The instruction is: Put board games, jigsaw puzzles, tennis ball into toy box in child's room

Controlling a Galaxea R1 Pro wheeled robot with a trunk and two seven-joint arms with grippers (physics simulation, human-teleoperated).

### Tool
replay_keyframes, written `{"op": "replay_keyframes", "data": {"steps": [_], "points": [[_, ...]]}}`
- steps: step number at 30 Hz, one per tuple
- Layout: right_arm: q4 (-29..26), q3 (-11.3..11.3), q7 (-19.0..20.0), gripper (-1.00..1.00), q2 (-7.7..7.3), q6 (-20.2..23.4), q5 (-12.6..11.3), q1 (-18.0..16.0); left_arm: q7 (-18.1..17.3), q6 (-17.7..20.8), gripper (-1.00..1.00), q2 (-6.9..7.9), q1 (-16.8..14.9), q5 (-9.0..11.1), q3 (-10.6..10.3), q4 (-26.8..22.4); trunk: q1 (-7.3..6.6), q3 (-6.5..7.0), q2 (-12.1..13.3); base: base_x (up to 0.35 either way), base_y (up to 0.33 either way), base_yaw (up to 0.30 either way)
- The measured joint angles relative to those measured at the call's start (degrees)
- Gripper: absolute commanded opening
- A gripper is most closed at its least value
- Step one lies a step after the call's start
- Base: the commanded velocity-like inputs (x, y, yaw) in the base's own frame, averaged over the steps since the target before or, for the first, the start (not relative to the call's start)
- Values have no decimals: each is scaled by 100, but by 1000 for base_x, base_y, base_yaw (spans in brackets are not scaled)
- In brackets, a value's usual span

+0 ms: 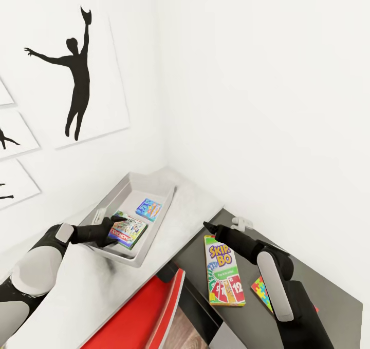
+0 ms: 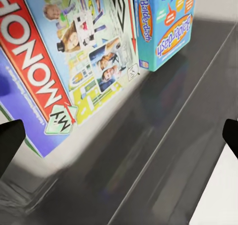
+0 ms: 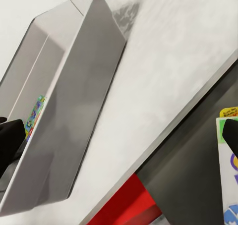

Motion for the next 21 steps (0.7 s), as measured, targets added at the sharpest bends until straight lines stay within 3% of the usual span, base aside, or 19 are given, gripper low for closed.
{"op": "replay_keyframes", "data": {"steps": [7, 17, 21], "points": [[0, 0, 0, 100, 0, 0, 0, 0, -68, 0, 100, 9, 0, 11, 1, 1, 0, 0, 0, 0, 0, 0], [0, 0, 0, 100, 0, 0, 0, 0, -1147, -6, 100, 159, 6, -7, -60, -1, 0, 0, 0, 0, 0, 0], [0, 0, 0, 100, 0, 0, 0, 0, -1355, -7, 100, 235, 8, -15, -73, -1, 0, 0, 0, 0, 0, 0]]}}
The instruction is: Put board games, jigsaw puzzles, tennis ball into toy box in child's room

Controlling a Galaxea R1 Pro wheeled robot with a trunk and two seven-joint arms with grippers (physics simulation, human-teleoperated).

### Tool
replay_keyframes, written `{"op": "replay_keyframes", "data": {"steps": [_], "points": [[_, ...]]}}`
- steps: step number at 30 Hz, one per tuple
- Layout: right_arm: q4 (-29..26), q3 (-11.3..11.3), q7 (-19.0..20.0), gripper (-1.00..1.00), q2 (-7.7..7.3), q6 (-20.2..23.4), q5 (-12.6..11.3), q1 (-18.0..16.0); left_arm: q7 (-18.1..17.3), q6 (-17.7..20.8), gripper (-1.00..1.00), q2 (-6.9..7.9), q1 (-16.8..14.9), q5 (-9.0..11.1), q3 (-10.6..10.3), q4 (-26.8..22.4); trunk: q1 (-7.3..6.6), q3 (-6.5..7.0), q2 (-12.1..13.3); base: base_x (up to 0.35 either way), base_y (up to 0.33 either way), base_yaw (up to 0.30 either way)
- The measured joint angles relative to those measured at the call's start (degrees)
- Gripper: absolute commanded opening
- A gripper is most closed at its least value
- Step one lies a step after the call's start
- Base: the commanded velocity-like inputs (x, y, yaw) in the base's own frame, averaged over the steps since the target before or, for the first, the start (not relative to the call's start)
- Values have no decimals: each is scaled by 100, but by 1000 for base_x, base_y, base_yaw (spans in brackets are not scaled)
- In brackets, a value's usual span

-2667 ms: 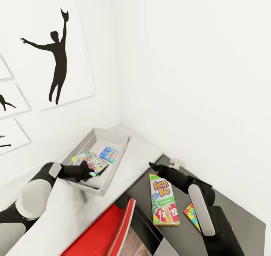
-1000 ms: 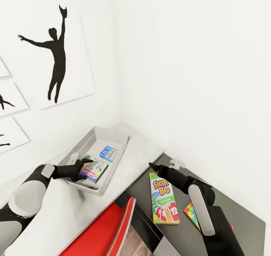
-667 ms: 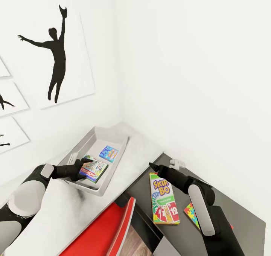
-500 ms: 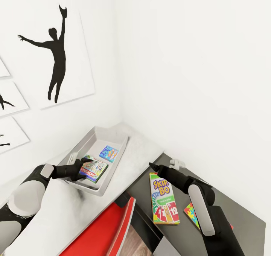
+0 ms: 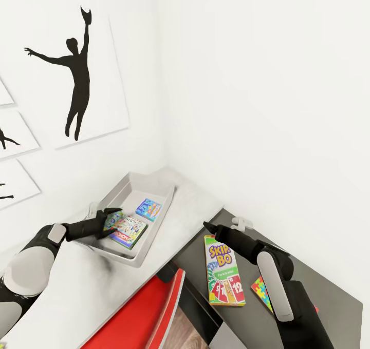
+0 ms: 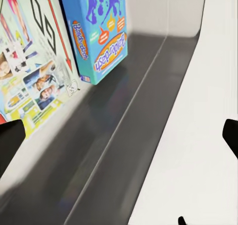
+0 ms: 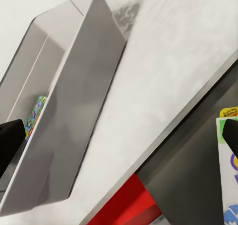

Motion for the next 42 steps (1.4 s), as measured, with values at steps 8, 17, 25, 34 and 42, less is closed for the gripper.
{"op": "replay_keyframes", "data": {"steps": [8, 17, 25, 34, 42], "points": [[0, 13, 0, 100, 0, 0, 0, 0, -639, 0, 100, 203, 10, -13, -26, -7, 1, 0, 1, -41, 5, 0], [0, 17, 0, 100, 0, 0, 0, 0, -2636, -61, 100, 983, 118, -39, -938, -72, 0, 0, 0, -115, 25, 0], [0, 23, 5, 100, 0, -7, -1, 0, -4735, -746, 100, 1708, 917, -44, -1851, -607, 0, 0, -1, -11, 2, 0], [-1, 48, 153, 100, 5, -79, -8, 0, -5155, -1108, 100, 1918, 2114, -10, -1978, -1833, 0, -1, -1, -1, 0, 0], [-1, 210, 175, 100, 40, -212, 69, 0, -5153, -1127, 100, 1924, 2291, -51, -1992, -2049, 0, 0, 0, 0, 0, 0]]}}
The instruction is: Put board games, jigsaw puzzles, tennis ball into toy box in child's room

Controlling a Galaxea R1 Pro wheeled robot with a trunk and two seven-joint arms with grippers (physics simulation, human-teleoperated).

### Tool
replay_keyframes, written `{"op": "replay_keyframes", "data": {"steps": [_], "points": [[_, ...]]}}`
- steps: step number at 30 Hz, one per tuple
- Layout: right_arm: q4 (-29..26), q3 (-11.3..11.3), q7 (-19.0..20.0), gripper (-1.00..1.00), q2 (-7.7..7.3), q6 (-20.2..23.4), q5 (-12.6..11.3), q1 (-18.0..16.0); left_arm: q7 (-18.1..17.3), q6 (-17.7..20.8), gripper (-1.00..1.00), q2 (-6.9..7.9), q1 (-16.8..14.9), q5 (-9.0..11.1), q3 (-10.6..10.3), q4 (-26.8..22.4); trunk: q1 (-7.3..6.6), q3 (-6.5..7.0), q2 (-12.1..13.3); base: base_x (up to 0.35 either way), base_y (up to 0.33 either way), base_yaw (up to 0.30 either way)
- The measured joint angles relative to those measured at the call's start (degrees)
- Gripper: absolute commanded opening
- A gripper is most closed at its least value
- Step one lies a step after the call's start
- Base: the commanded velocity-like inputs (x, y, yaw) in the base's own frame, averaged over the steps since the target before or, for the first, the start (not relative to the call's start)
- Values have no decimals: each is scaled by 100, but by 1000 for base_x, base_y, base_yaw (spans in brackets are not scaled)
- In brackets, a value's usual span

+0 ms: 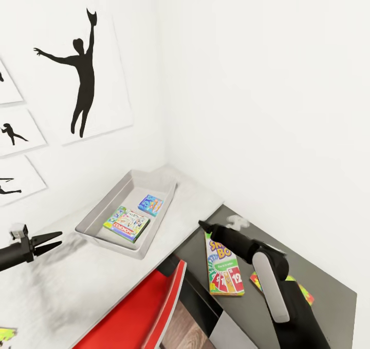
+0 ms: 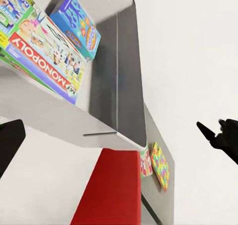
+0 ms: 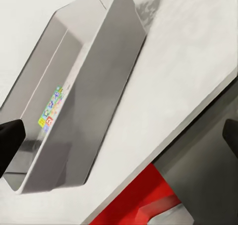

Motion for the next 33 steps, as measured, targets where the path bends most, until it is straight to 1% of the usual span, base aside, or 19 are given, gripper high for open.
{"op": "replay_keyframes", "data": {"steps": [1, 3, 6, 8, 10, 11, 16, 19, 22, 26, 30, 31, 33], "points": [[0, 45, -6, 100, 1, -7, 5, 0, 0, 0, 100, 1, 4, -2, -1, -5, 0, 0, 0, 0, 0, 0], [0, 278, -42, 100, 14, -28, 22, 0, 0, -2, 100, 0, 14, -2, 7, -26, 0, 0, 0, 0, 0, 0], [0, 462, -90, 100, 22, -39, 40, 0, 82, 1, 100, -6, 16, -3, 14, -45, 0, 0, 0, 0, 0, 0], [0, 586, -169, 100, 36, -45, 54, 0, 217, 15, 100, -10, 8, -4, 18, -57, 0, 0, 0, 0, 0, 0], [-4, 637, -246, 100, 44, -47, 68, 0, 327, 28, 100, -11, -3, -3, 21, -62, 0, 0, 0, 0, 0, 0], [-14, 669, -335, 100, 49, -48, 80, 0, 452, 39, 100, -12, -11, -3, 24, -66, 0, 0, 0, 0, 0, 0], [-27, 709, -603, 100, 62, -46, 107, 0, 869, 60, 100, -19, -36, -2, 24, -79, 0, 0, 0, 0, 0, 0], [-16, 717, -711, 100, 75, -22, 112, 0, 1233, 74, 100, -22, -44, 6, 20, -84, 0, 0, 0, 0, 0, 0], [-35, 715, -738, 100, 81, -2, 111, -7, 1433, 84, 100, -26, -50, 11, 21, -86, 0, 0, 0, 0, 0, 0], [-40, 715, -760, 100, 95, 40, 111, -84, 1538, 118, 100, -35, -55, 13, 17, -89, 0, 0, 0, 0, 0, 0], [-38, 713, -889, 100, 201, 244, 116, -373, 1627, 224, 100, -39, -60, 10, 13, -184, 0, 1, 0, 0, 0, 0], [-29, 712, -1004, 100, 266, 419, 109, -535, 1709, 291, 100, -41, -61, 9, 12, -273, 0, 1, 0, 0, 0, 0], [-16, 713, -1171, 100, 346, 637, 96, -735, 1821, 375, 100, -44, -63, 11, 12, -380, 0, 1, 0, 0, 0, 0]]}}
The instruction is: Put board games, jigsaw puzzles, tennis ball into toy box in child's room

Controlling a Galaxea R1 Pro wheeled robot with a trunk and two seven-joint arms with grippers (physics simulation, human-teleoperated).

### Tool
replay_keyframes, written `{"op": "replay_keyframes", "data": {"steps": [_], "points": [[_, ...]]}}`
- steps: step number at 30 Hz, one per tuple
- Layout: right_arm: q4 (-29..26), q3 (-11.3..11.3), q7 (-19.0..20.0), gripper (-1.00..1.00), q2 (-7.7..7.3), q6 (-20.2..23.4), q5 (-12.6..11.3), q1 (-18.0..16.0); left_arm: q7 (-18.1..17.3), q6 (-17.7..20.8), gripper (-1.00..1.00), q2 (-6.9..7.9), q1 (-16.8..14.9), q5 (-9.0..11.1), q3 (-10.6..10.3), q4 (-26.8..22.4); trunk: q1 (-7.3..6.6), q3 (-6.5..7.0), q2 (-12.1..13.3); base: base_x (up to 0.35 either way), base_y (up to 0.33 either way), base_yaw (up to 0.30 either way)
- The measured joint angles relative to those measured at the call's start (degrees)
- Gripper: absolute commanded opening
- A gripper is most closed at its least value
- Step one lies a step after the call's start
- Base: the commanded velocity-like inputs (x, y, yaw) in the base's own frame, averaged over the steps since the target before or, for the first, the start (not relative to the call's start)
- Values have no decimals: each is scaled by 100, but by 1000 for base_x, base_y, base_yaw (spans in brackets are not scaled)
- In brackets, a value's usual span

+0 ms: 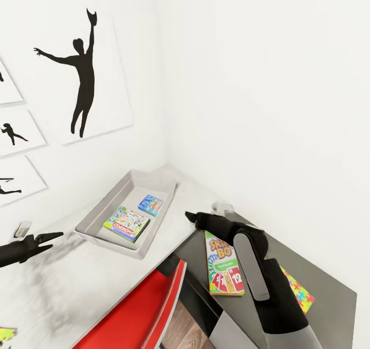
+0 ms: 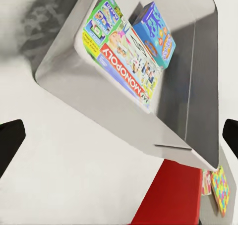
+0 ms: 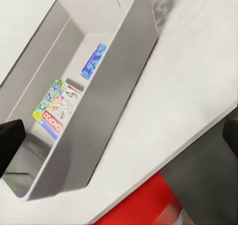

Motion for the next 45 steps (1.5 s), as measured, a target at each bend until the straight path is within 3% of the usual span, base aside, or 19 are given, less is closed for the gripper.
{"op": "replay_keyframes", "data": {"steps": [2, 7, 11, 16, 18, 21, 26, 31, 38, 45], "points": [[27, -4, -271, 100, 122, 322, -35, -308, 167, 143, 100, -2, 0, 5, 1, -163, 0, 1, 0, 0, 0, 0], [205, -12, -802, 100, 141, 800, -72, -1123, 368, 477, 100, -47, -3, 10, 2, -569, 0, 0, 0, 0, 0, 0], [934, -17, -974, 100, 141, 912, -120, -1861, 430, 603, 100, -182, -8, 1, -63, -893, 0, 0, 1, 0, 0, 0], [2052, -19, -1023, 100, 142, 907, -237, -2491, 723, 653, 100, -408, -234, -25, -436, -1029, 0, 0, 1, 0, 0, 0], [2532, -18, -1033, 100, 142, 897, -314, -2715, 1067, 671, 100, -520, -427, -34, -628, -1040, 1, 0, 2, 0, 0, 0], [2901, -18, -1041, 100, 142, 890, -372, -2909, 1474, 689, 100, -645, -595, -45, -754, -1046, 0, 0, 1, 0, 0, 0], [3518, -19, -1049, 100, 142, 824, -424, -3286, 2313, 711, 100, -977, -895, -53, -857, -1008, 0, 0, 1, 0, 0, 0], [4405, -22, -1087, 100, 142, 382, -440, -3697, 3071, 720, 100, -1237, -1102, -52, -881, -910, 0, 0, 1, 0, 0, 0], [5196, -18, -1112, 100, 142, 23, -448, -3982, 3386, 762, 100, -1328, -1292, -50, -891, -872, 0, 0, 0, 0, 0, 0], [5188, 5, -1105, 100, 142, -30, -448, -4004, 3429, 763, 100, -1339, -1334, -54, -893, -863, 0, 0, 0, 0, 0, 0]]}}
